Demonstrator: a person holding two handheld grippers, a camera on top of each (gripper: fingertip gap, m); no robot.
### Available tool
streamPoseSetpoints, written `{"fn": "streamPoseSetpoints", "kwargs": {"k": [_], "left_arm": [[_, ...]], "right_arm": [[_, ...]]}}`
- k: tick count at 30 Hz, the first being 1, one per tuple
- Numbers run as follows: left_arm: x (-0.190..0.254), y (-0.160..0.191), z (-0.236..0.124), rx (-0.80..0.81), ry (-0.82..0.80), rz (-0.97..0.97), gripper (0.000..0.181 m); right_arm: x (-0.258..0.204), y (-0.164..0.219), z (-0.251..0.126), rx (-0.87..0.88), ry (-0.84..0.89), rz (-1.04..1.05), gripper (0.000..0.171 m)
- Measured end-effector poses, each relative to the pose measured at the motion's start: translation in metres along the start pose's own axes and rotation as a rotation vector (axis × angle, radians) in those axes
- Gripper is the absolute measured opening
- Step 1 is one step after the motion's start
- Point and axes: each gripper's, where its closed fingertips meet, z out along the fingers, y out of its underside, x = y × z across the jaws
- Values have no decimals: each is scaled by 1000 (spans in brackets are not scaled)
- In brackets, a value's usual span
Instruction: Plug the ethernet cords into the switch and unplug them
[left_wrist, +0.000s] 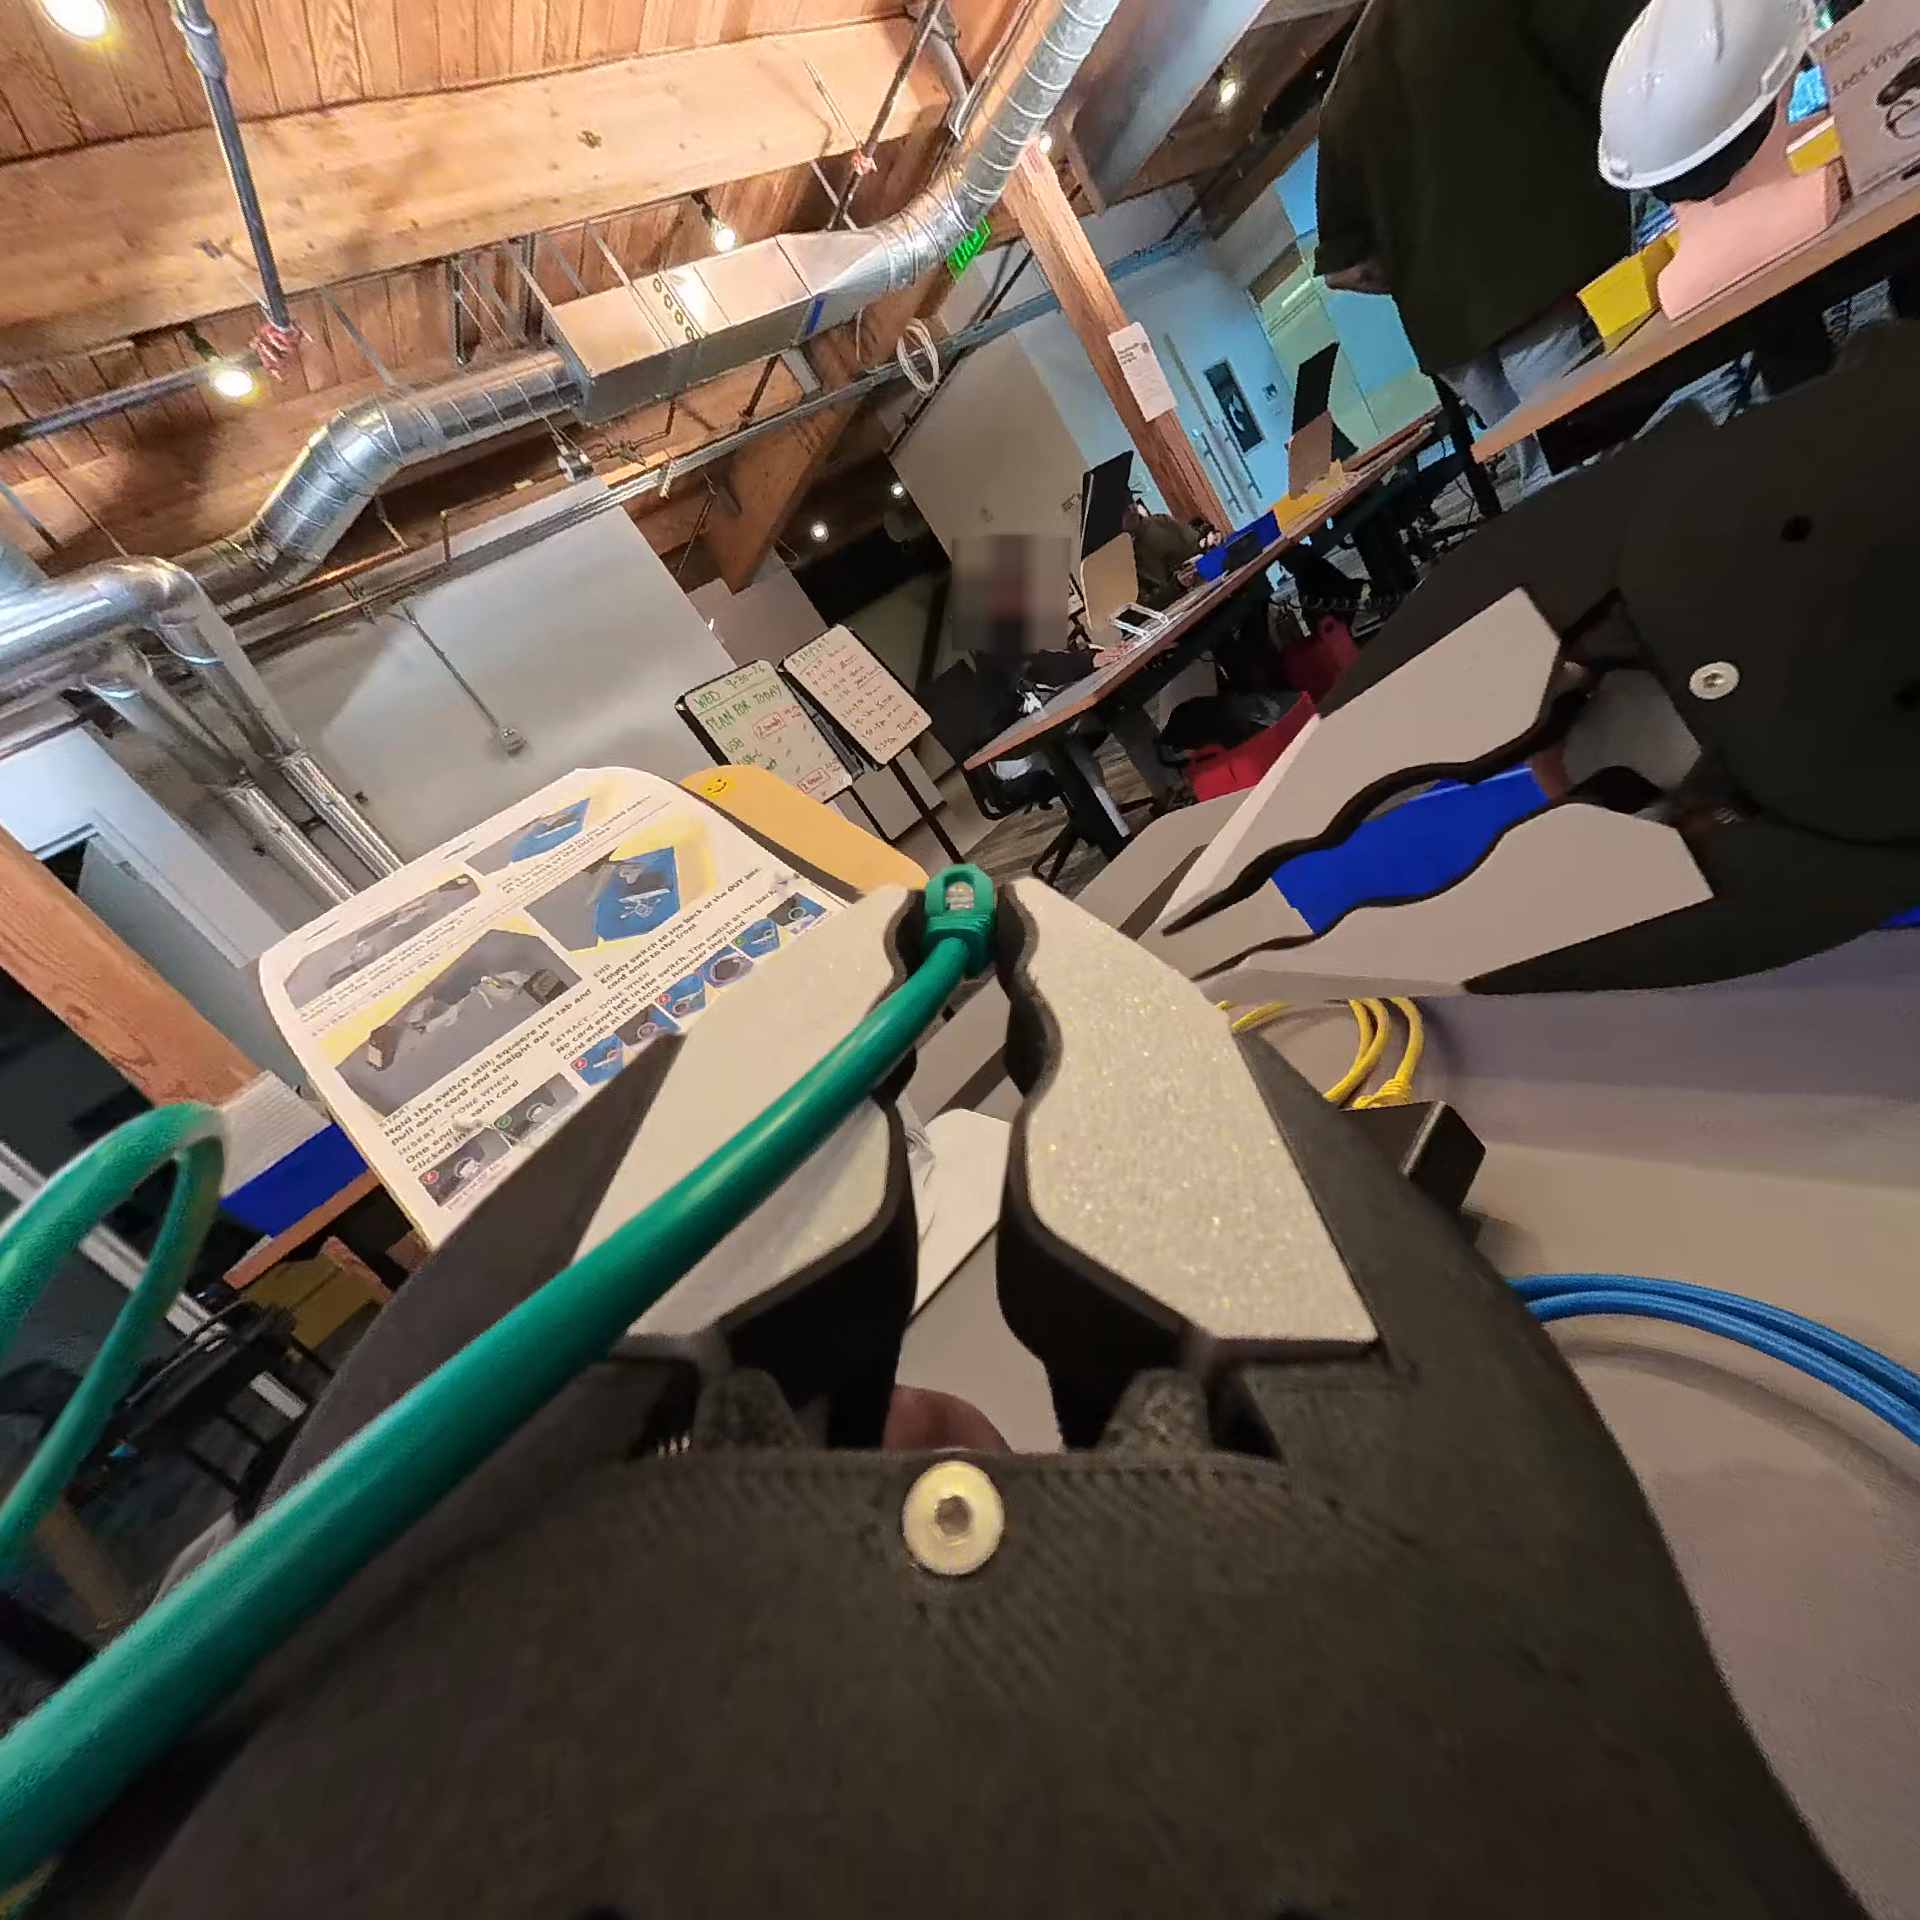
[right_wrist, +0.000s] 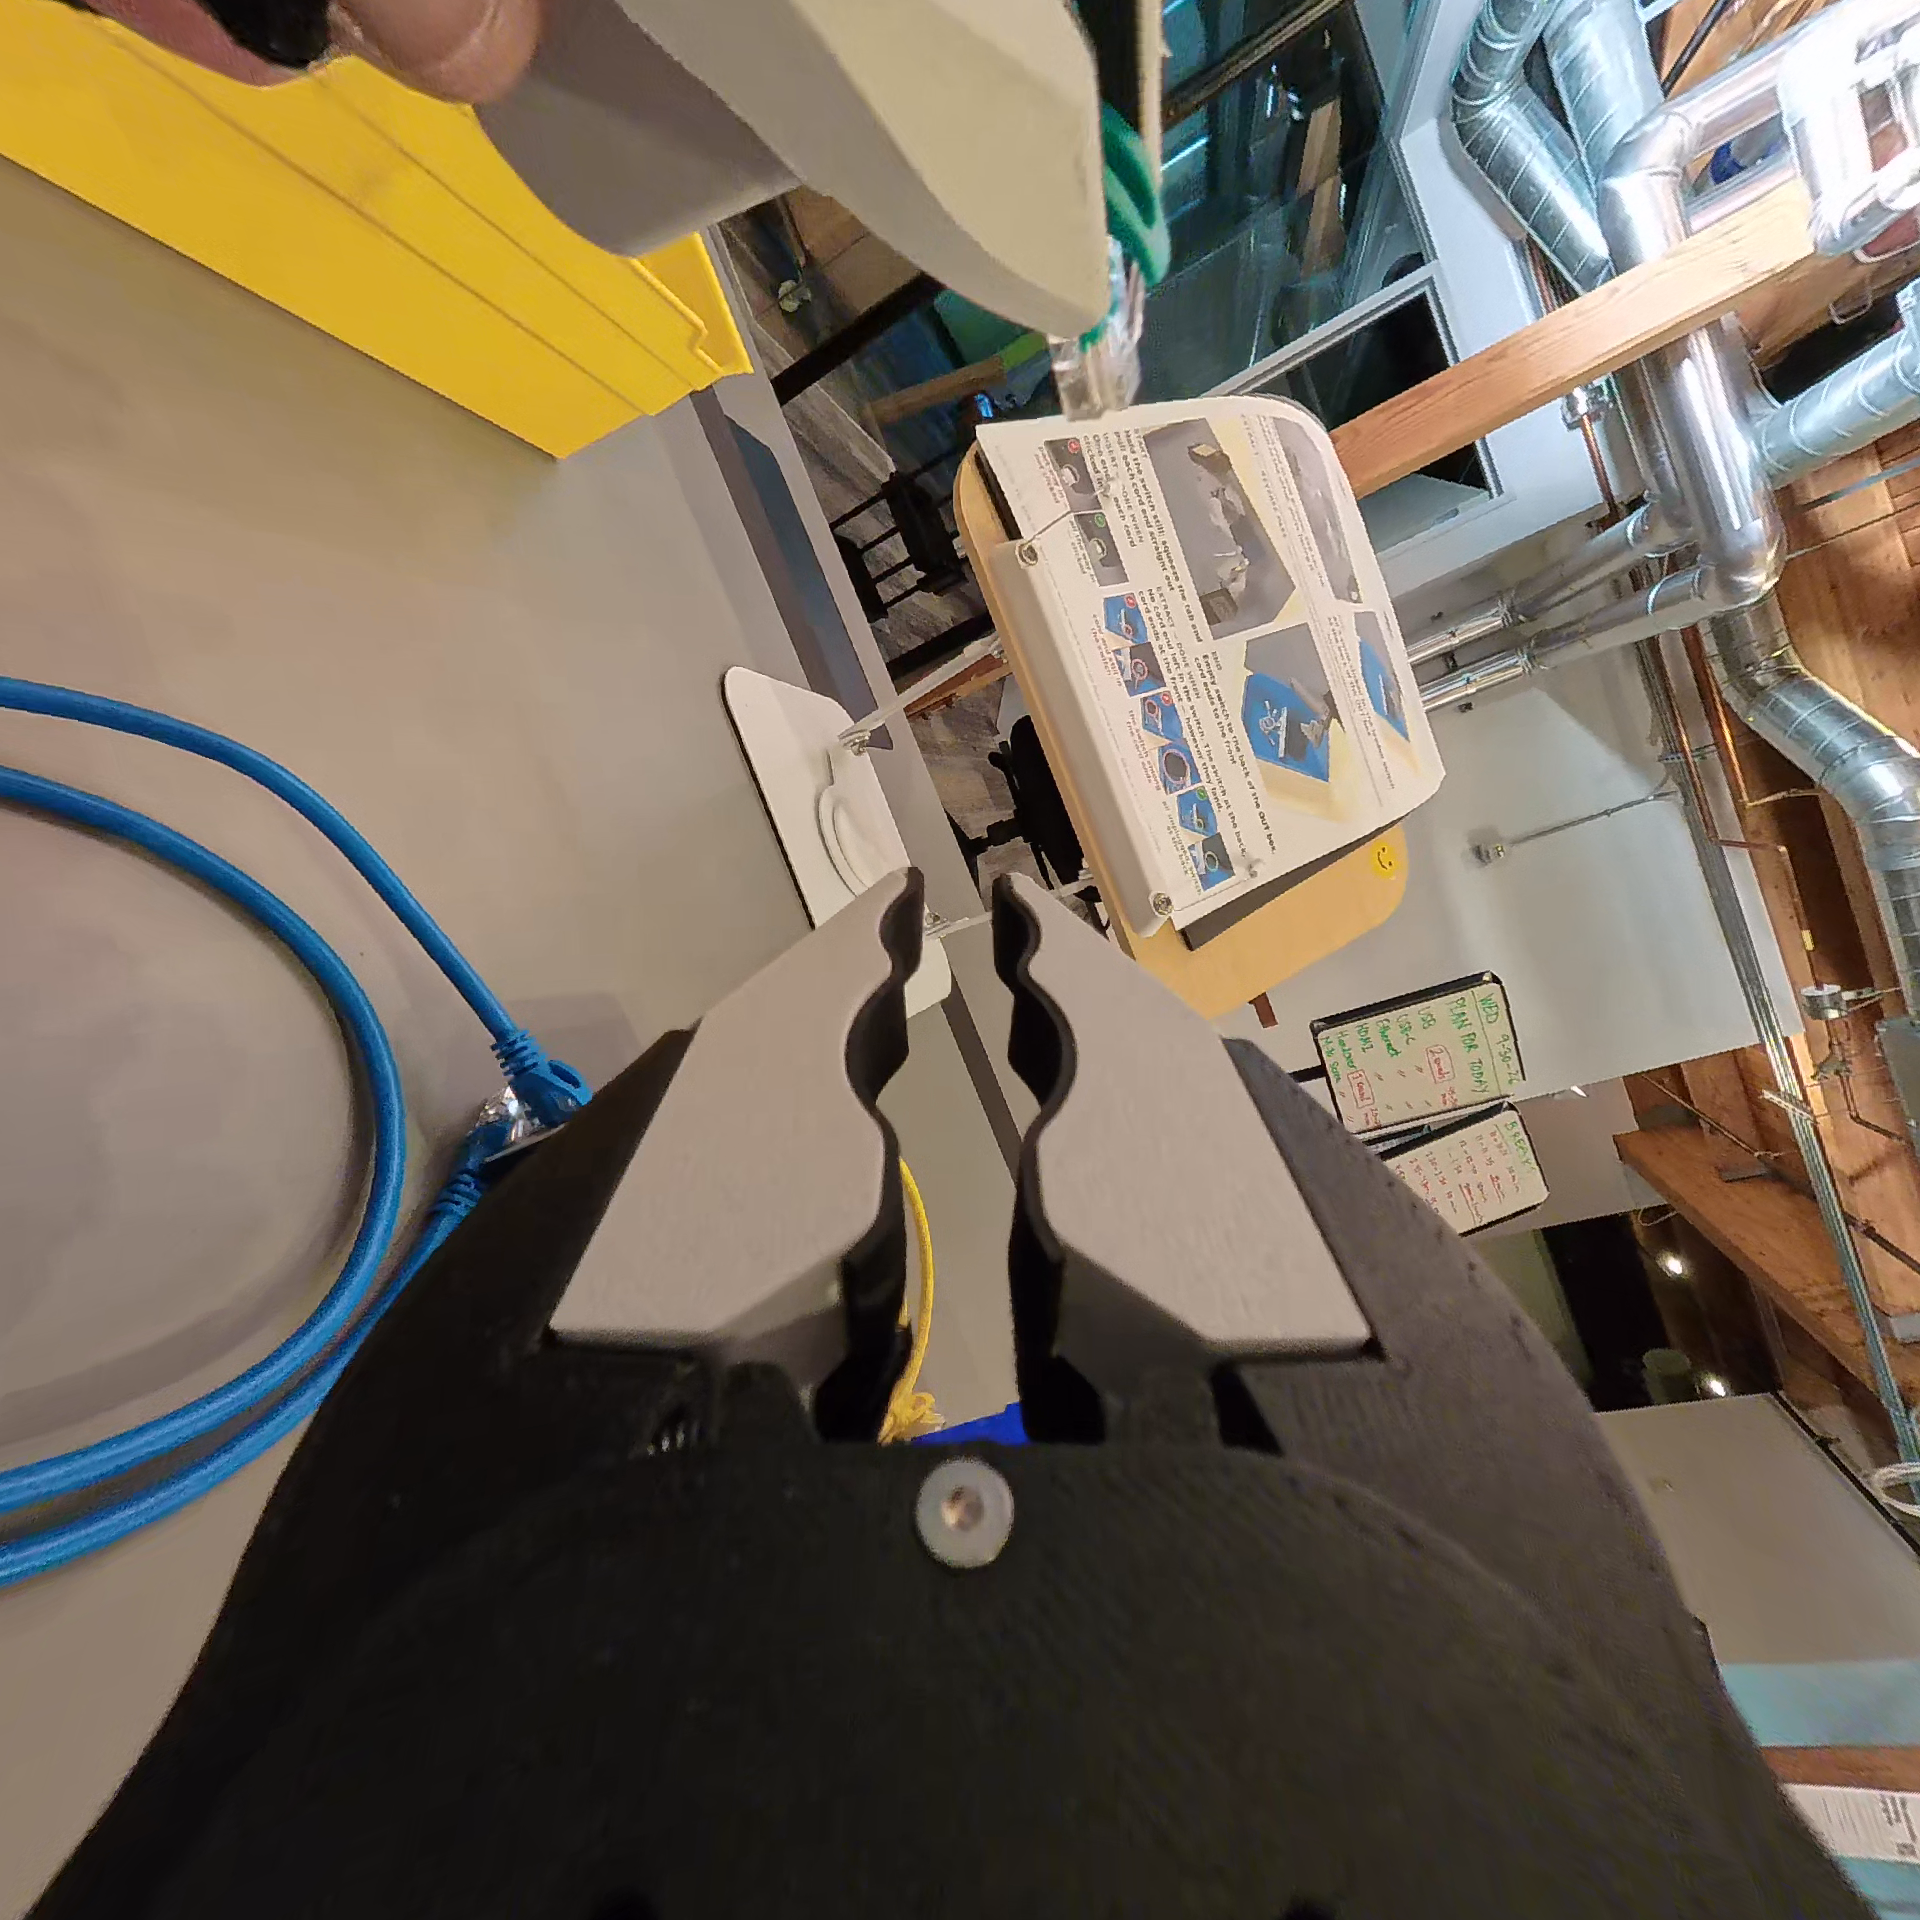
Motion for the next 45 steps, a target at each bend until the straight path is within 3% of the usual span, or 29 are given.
{"fn": "streamPoseSetpoints", "kwargs": {"k": [12,19,23,26,36,41,45], "left_arm": [[10,29,6,-107,58,-71,13],[17,38,8,-153,97,-110,12],[19,40,8,-157,113,-140,12],[20,45,8,-167,121,-154,12],[29,66,11,-219,156,-232,12],[30,74,12,-234,169,-275,12],[29,77,11,-240,170,-288,12]], "right_arm": [[0,22,2,-52,-49,97,26],[-11,45,4,-127,-199,280,65],[-28,62,-4,-178,-344,276,77],[-45,66,-15,-196,-456,204,77],[-69,96,-12,-303,-569,114,80],[-86,111,2,-357,-544,-88,75],[-90,127,13,-367,-444,-229,57]]}}
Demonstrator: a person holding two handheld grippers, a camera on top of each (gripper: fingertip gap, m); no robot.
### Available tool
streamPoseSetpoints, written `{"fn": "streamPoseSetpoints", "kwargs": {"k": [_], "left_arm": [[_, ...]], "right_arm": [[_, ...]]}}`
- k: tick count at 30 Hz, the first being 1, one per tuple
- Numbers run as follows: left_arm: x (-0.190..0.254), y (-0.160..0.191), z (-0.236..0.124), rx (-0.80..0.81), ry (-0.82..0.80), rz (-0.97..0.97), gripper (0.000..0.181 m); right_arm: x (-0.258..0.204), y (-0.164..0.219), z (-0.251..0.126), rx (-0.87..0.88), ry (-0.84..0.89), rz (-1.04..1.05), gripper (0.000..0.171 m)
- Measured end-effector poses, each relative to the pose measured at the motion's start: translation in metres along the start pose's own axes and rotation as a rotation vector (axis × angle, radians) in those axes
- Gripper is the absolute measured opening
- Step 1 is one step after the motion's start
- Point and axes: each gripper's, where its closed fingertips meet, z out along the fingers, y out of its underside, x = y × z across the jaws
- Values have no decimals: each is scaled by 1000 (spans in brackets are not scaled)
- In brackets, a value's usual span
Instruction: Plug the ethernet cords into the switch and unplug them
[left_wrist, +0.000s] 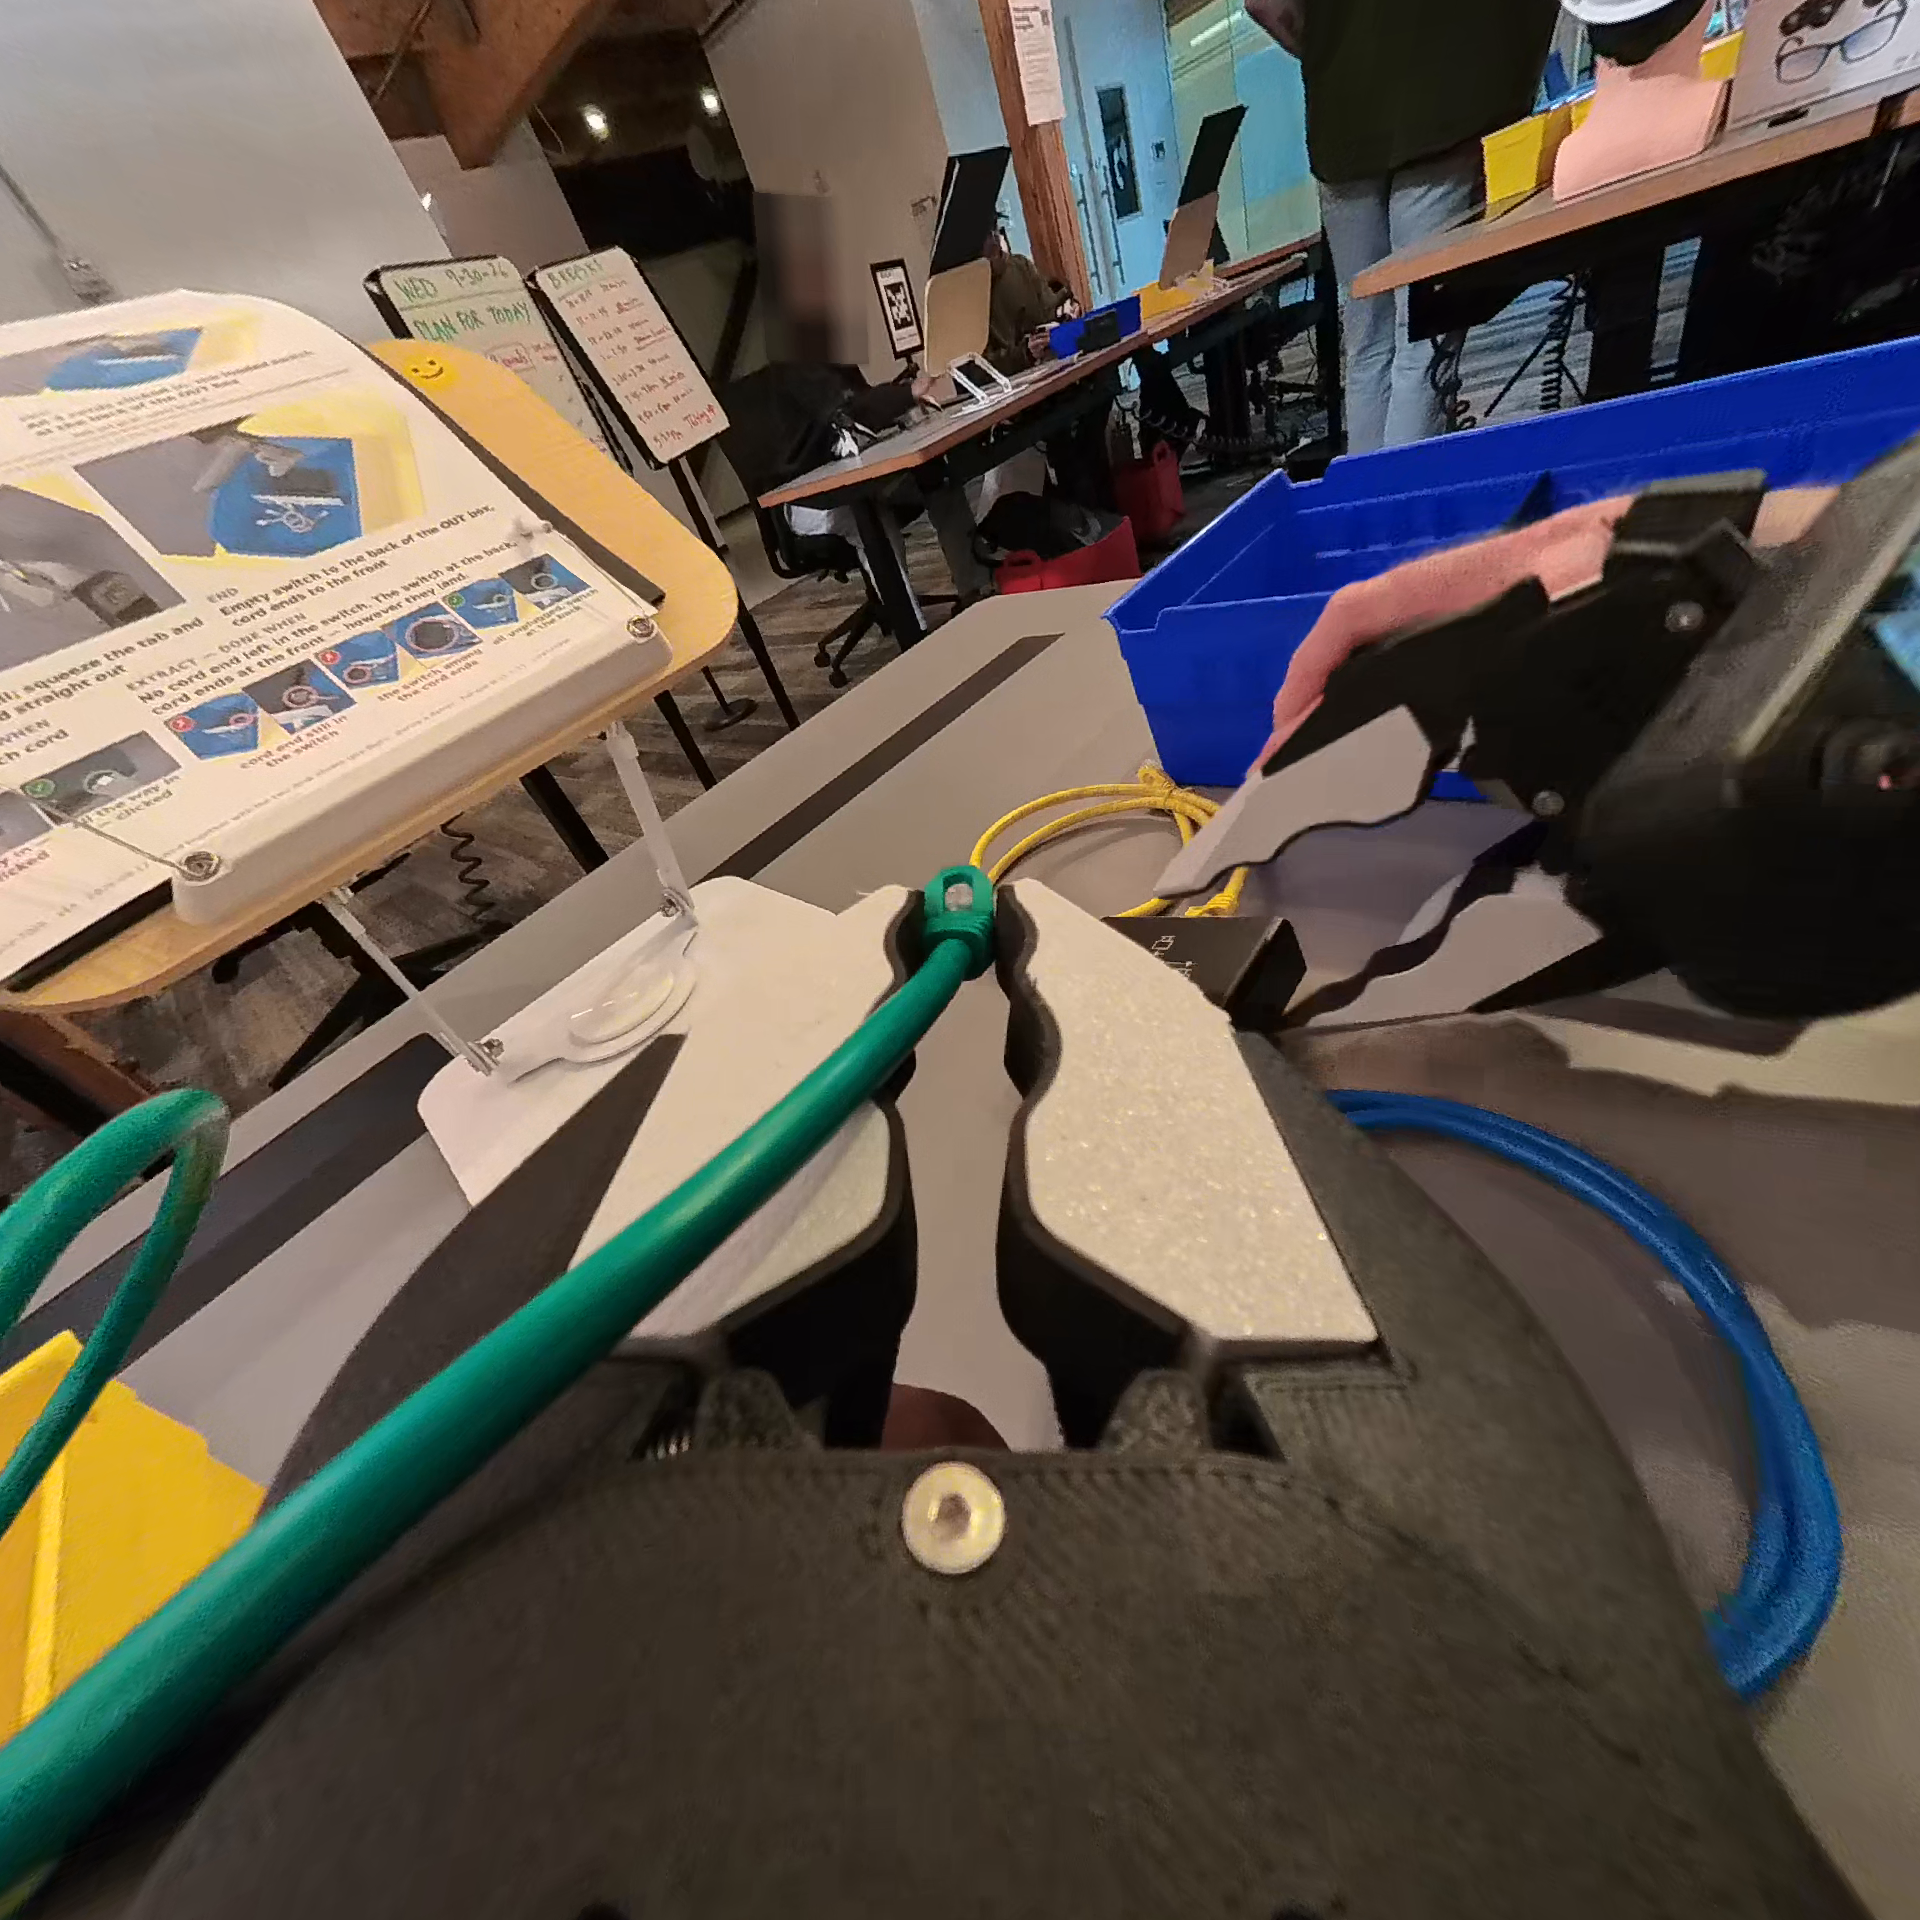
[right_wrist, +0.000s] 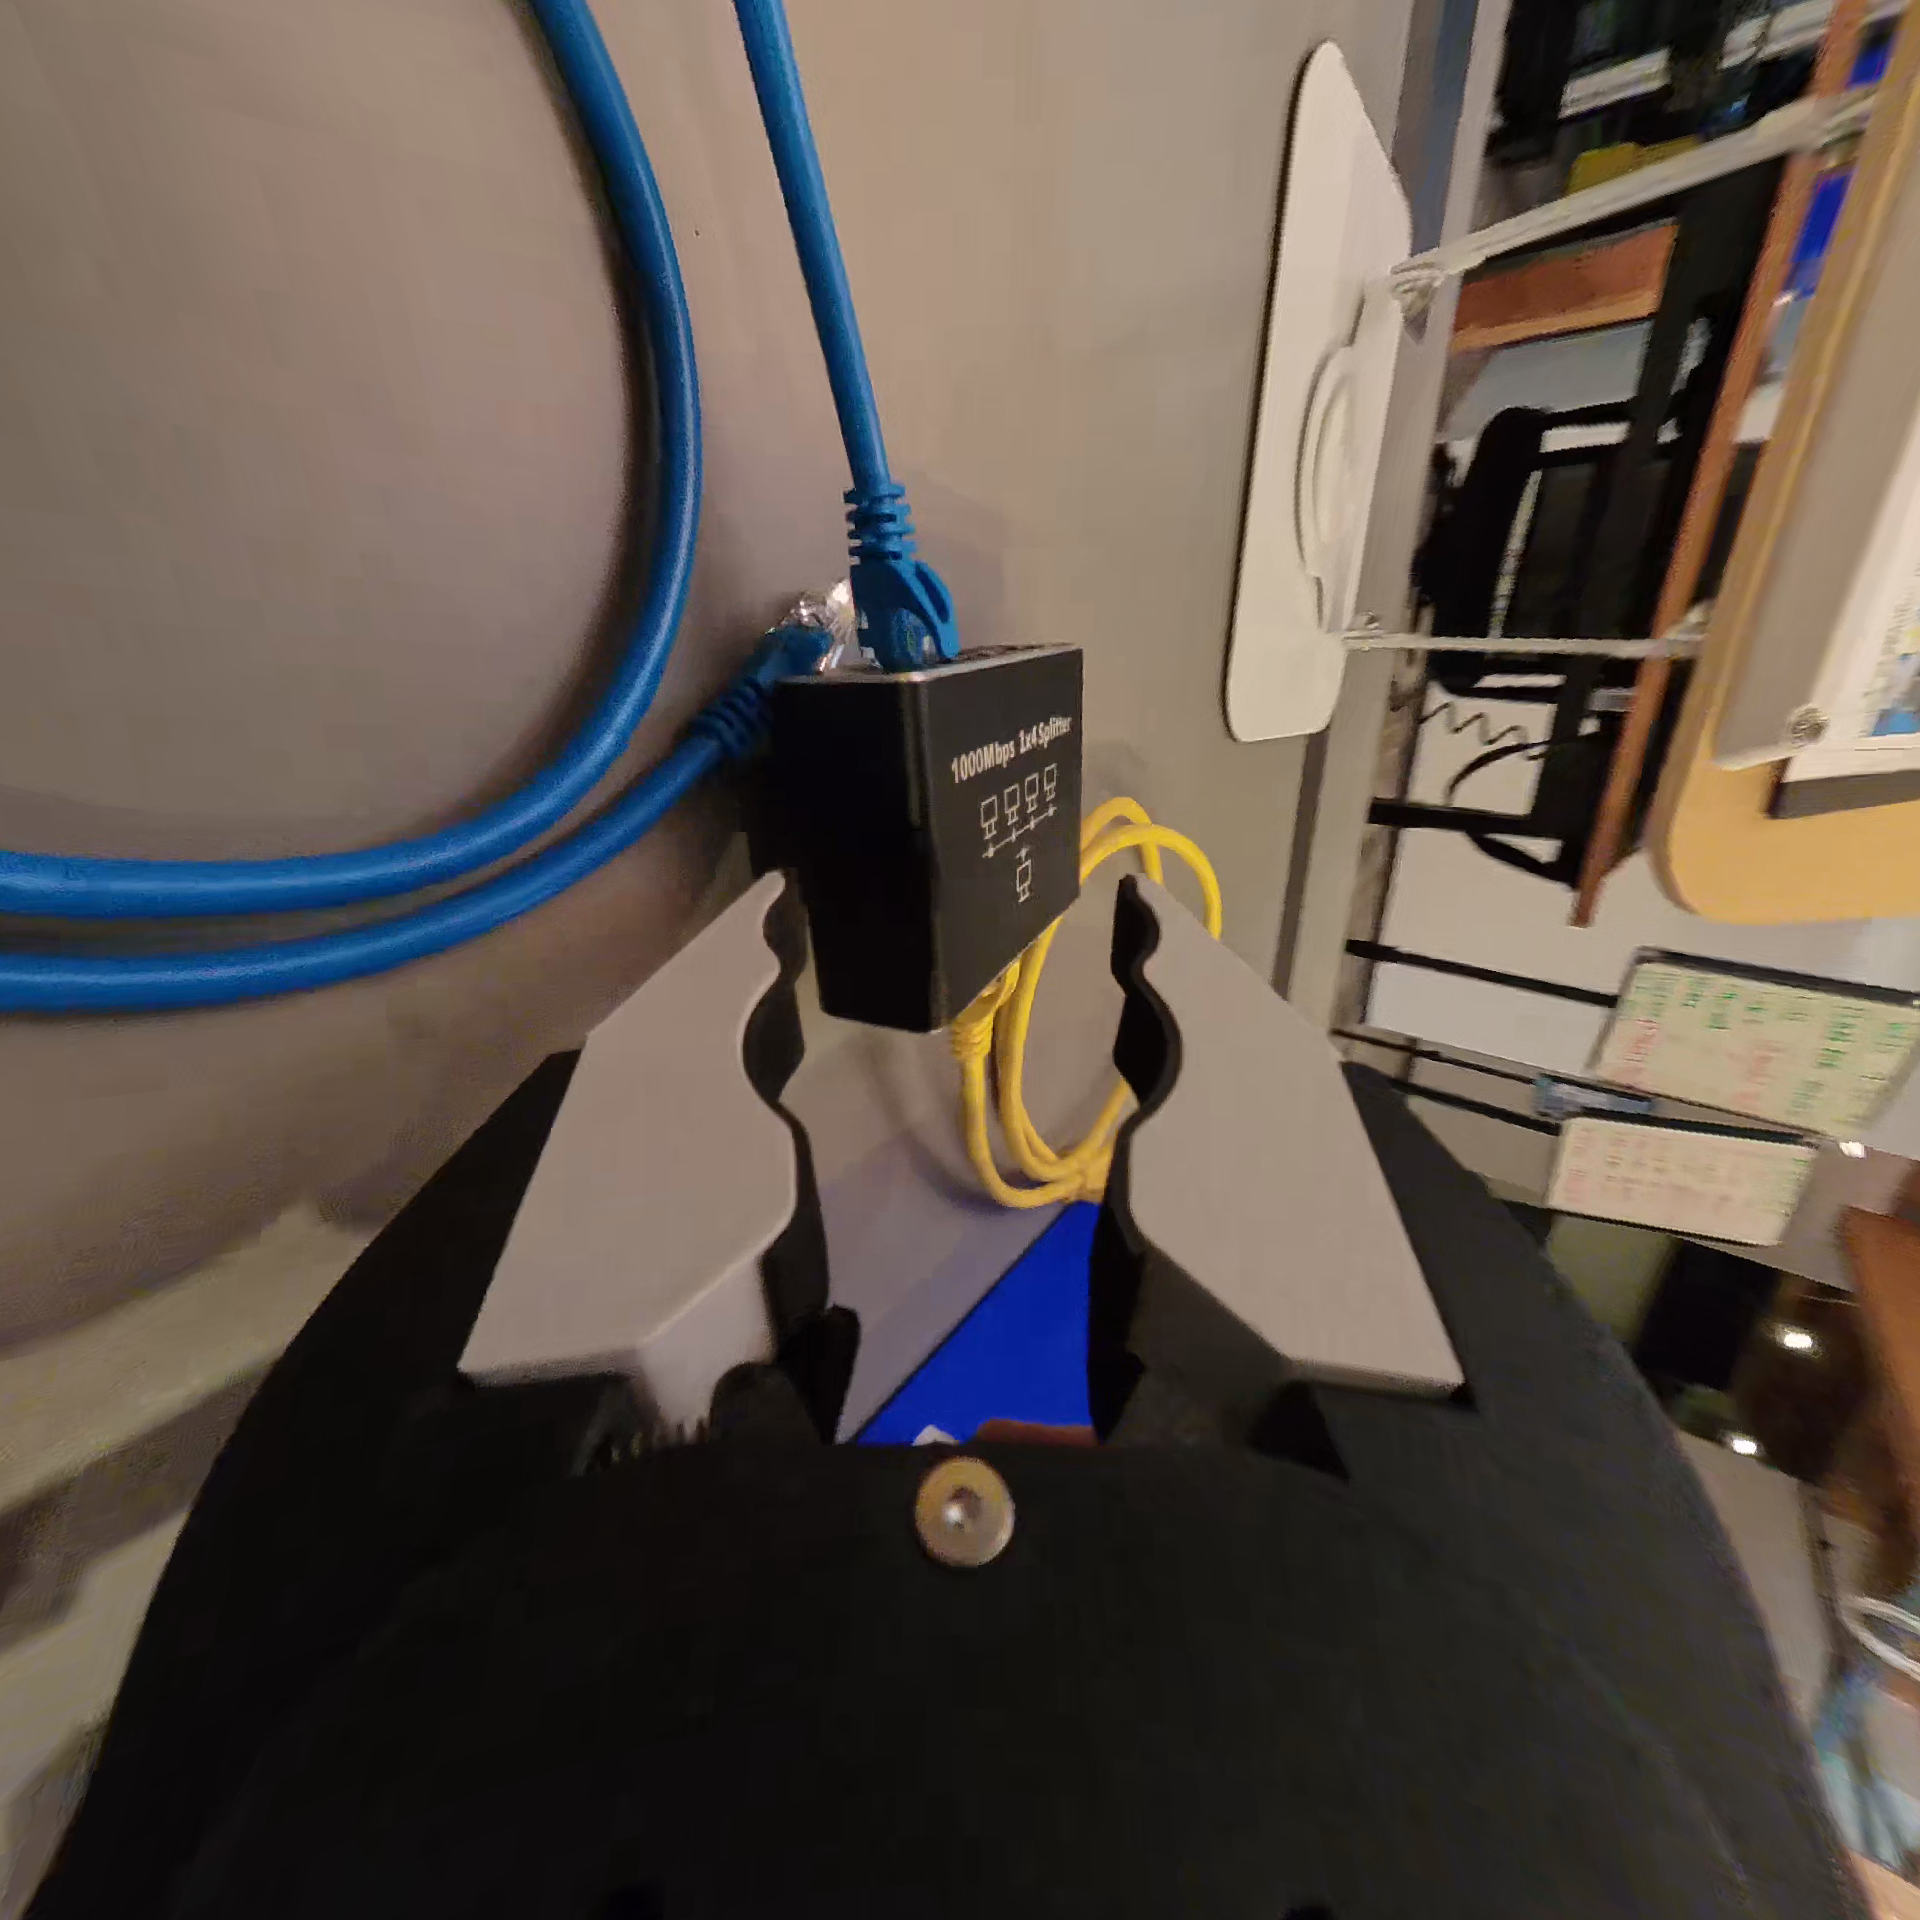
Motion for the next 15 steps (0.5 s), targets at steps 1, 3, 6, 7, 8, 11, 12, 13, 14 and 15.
{"fn": "streamPoseSetpoints", "kwargs": {"k": [1,3,6,7,8,11,12,13,14,15], "left_arm": [[0,0,0,-1,0,-1,12],[0,1,1,-2,2,-8,12],[0,3,1,-6,4,-9,12],[0,3,1,-6,5,-10,12],[0,3,2,-7,6,-9,12],[1,4,3,-10,9,-14,12],[2,5,3,-12,11,-17,12],[3,5,4,-14,14,-18,13],[4,6,4,-15,15,-16,13],[5,6,4,-17,15,-13,12]], "right_arm": [[-1,-1,3,7,23,-19,55],[-1,-3,7,7,70,-53,51],[-5,-1,15,-23,101,-118,44],[-4,-1,15,-23,106,-126,45],[-2,-1,15,-23,113,-115,44],[5,1,19,-38,152,-121,47],[4,1,23,-44,160,-138,44],[3,3,28,-48,170,-150,35],[3,3,30,-45,195,-156,32],[5,2,32,-37,216,-149,31]]}}
